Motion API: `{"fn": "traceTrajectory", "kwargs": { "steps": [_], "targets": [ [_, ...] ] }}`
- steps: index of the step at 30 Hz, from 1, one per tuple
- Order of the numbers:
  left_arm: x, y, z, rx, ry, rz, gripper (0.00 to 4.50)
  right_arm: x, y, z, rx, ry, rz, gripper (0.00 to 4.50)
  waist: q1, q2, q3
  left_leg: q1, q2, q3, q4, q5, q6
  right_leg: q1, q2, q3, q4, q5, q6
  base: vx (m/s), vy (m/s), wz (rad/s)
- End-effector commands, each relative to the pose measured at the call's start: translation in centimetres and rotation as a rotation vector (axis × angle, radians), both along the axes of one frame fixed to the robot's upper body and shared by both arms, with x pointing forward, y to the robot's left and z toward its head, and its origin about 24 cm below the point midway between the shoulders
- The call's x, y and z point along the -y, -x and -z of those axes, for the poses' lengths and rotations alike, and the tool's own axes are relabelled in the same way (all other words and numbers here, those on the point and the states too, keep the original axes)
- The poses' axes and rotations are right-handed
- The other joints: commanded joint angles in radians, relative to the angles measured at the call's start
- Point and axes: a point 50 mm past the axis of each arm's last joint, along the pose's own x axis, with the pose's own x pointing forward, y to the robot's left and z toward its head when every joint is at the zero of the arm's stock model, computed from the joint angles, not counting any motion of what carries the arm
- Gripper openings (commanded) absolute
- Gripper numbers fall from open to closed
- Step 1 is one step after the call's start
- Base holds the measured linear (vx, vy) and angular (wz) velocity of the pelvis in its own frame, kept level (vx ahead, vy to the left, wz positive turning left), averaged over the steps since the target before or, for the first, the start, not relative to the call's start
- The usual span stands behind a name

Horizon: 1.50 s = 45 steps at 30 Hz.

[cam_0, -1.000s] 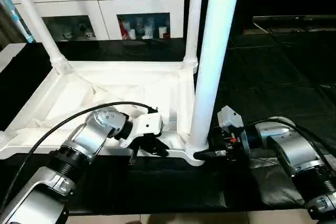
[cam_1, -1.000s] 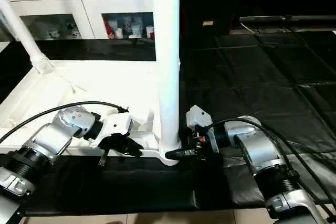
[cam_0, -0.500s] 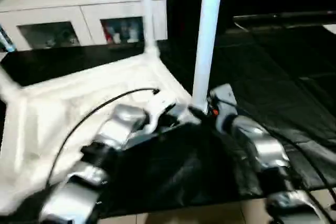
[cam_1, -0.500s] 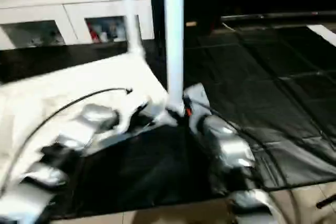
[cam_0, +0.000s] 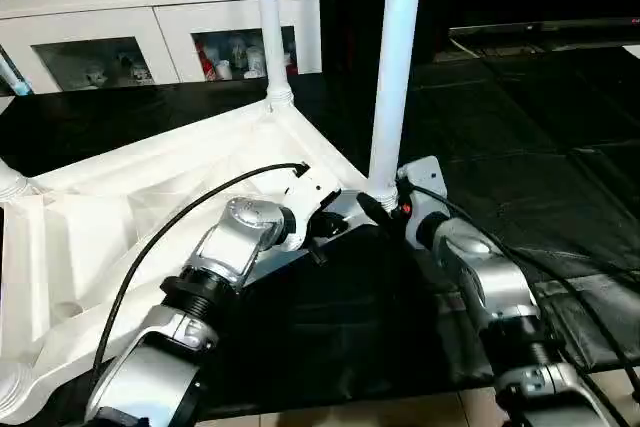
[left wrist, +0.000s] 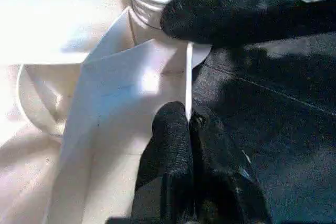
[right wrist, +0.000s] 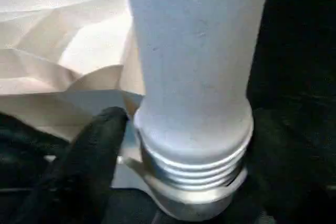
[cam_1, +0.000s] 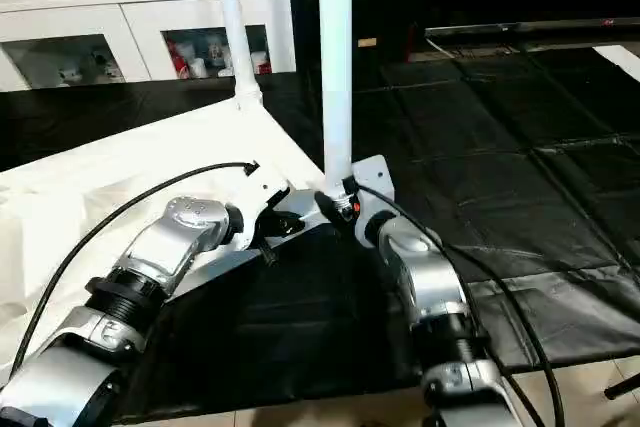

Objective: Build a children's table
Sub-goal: Rotate leg to tighten

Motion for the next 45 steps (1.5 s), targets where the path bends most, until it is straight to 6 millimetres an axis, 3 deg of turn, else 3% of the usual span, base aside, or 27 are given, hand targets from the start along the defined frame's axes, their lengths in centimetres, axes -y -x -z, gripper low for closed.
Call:
{"fn": "traceTrajectory", "kwargs": {
  "steps": [1, 2, 5, 8, 13, 18, 21, 25, 30, 32, 33, 35, 45],
  "targets": [
    [0.5, -0.5, -1.8, 0.092, 0.028, 0.035, 0.0, -3.0, 1.2, 0.2, -0.019, -0.058, -0.188, 4.01, 0.005, -0.008, -0.07, -0.001, 0.008, -0.001, -0.064, -0.174, 0.074, 0.064, -0.045, 0.038, -0.067, -0.235, -0.204, 0.0, 0.0, 0.0],
    [0.2, -0.4, -1.7, 0.091, 0.02, 0.045, 0.0, -2.6, 1.2, 0.2, -0.016, -0.058, -0.199, 4.25, 0.005, -0.007, -0.071, 0.0, 0.008, -0.001, -0.063, -0.171, 0.075, 0.064, -0.045, 0.038, -0.066, -0.228, -0.208, 0.0, 0.0, 0.0],
    [-1.0, -0.3, -1.5, 0.086, -0.001, 0.087, 0.0, -1.1, 1.7, 0.1, -0.01, -0.053, -0.252, 4.41, 0.007, -0.008, -0.072, -0.002, 0.009, -0.002, -0.062, -0.166, 0.087, 0.067, -0.045, 0.038, -0.063, -0.205, -0.215, 0.0, 0.0, 0.0],
    [-1.7, -0.1, -1.5, 0.089, -0.018, 0.156, 0.0, 0.3, 2.2, 0.0, -0.005, -0.02, -0.33, 4.46, 0.01, -0.011, -0.072, -0.003, 0.01, -0.001, -0.061, -0.167, 0.095, 0.067, -0.046, 0.038, -0.064, -0.208, -0.218, 0.0, 0.0, 0.0],
    [-2.8, 0.5, -1.4, 0.066, -0.056, 0.294, 0.0, 2.6, 2.6, -0.5, 0.011, 0.047, -0.454, 4.46, 0.013, -0.005, -0.07, -0.001, 0.013, 0.001, -0.06, -0.173, 0.091, 0.063, -0.046, 0.04, -0.062, -0.217, -0.227, 0.0, 0.0, 0.0],
    [-3.3, 1.6, -1.5, 0.021, -0.066, 0.494, 0.0, 4.4, 2.5, -2.0, 0.013, 0.074, -0.58, 4.46, 0.036, -0.004, -0.075, 0.005, 0.018, 0.004, -0.057, -0.161, 0.104, 0.061, -0.045, 0.041, -0.051, -0.142, -0.261, 0.0, 0.0, 0.0],
    [-3.5, 1.8, -1.4, 0.01, -0.092, 0.545, 0.0, 4.6, 2.7, -2.4, 0.008, 0.087, -0.651, 4.46, 0.048, -0.002, -0.073, 0.007, 0.021, 0.005, -0.057, -0.174, 0.098, 0.059, -0.047, 0.042, -0.051, -0.156, -0.261, 0.0, 0.0, 0.0],
    [-3.6, 2.4, -1.2, -0.011, -0.125, 0.618, 0.0, 4.3, 3.6, -2.6, -0.027, 0.115, -0.81, 4.46, 0.061, -0.008, -0.073, 0.007, 0.022, 0.004, -0.059, -0.179, 0.09, 0.061, -0.047, 0.043, -0.05, -0.173, -0.253, 0.0, 0.0, 0.0],
    [-3.6, 3.2, -0.9, -0.035, -0.143, 0.698, 0.0, 3.9, 3.4, -2.4, -0.038, 0.121, -0.848, 4.29, 0.06, -0.015, -0.071, 0.005, 0.021, 0.003, -0.061, -0.184, 0.081, 0.059, -0.051, 0.044, -0.054, -0.23, -0.237, 0.0, 0.0, 0.0],
    [-3.6, 3.4, -0.8, -0.037, -0.149, 0.713, 0.0, 3.8, 3.2, -2.4, -0.035, 0.127, -0.846, 4.15, 0.06, -0.013, -0.072, 0.006, 0.021, 0.004, -0.06, -0.181, 0.079, 0.056, -0.051, 0.044, -0.055, -0.237, -0.235, 0.0, 0.0, 0.0],
    [-3.7, 3.6, -0.6, -0.041, -0.157, 0.731, 0.0, 3.7, 3.2, -2.4, -0.035, 0.127, -0.856, 4.15, 0.06, -0.02, -0.07, 0.006, 0.021, 0.005, -0.06, -0.184, 0.076, 0.056, -0.05, 0.045, -0.057, -0.251, -0.229, 0.0, 0.0, 0.0],
    [-3.7, 3.8, -0.5, -0.043, -0.162, 0.745, 0.0, 3.6, 3.3, -2.4, -0.04, 0.117, -0.875, 3.92, 0.06, -0.016, -0.069, 0.005, 0.022, 0.004, -0.061, -0.188, 0.076, 0.056, -0.049, 0.045, -0.056, -0.264, -0.224, 0.0, 0.0, 0.0],
    [-3.5, 4.2, -0.4, -0.046, -0.166, 0.768, 0.0, 3.5, 3.8, -2.2, -0.059, 0.104, -0.922, 3.14, 0.058, -0.017, -0.068, 0.004, 0.02, 0.003, -0.061, -0.2, 0.07, 0.054, -0.048, 0.044, -0.06, -0.303, -0.204, 0.0, 0.0, 0.0]
  ]
}}
